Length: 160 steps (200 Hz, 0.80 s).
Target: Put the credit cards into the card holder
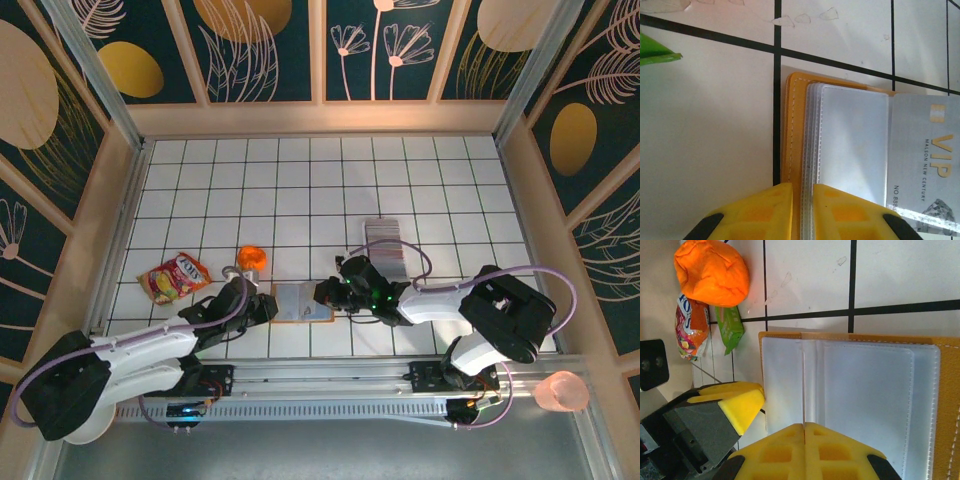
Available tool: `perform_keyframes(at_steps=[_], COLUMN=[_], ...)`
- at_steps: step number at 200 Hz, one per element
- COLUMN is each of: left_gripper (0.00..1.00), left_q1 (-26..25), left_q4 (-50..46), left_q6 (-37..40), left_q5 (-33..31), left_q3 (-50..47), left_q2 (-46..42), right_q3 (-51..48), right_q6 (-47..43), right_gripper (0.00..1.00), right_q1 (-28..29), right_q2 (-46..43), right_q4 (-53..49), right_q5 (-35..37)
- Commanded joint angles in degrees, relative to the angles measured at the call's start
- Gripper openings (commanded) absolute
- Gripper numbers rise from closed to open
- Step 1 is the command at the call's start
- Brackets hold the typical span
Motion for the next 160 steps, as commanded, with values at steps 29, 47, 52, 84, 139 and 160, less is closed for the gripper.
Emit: perform_keyframes(at_steps=[29,47,52,84,139,160], left_gripper=[0.12,0.1,0.09,0.07,0.05,0.04], left_q1=[-0.41,-0.4,-0.41,-0.39,-0.41,-0.36], left_q4=[-0.2,-0.44,-0.46,-0.57,-1.06,-1.08], left_q6=[1.09,1.24,1.28,1.45,1.84,1.64], left_q5=[0.19,0.15,0.09,0.11,0.04,-0.03], left_q3=[0.09,0.23,0.3,0.4,0.79,0.74], left_q2=[2.03,2.58,2.68,3.82,4.8,4.8], right_q3=[-1.85,-2.43,-2.61,-4.92,-6.49,-6.5], right_q6=[1.08,1.89,2.12,4.69,6.39,6.09], right_gripper=[0.0,0.0,0.0,0.0,0.0,0.0], right_q1=[-0.22,-0.21,-0.18,-0.18,-0.18,-0.09], right_q2=[1.38,1.81,1.84,1.92,2.27,2.19], right_q4=[4.12,6.07,6.68,12.42,17.29,17.14], right_q5=[0.86,0.44,0.35,-0.27,-0.45,-0.1])
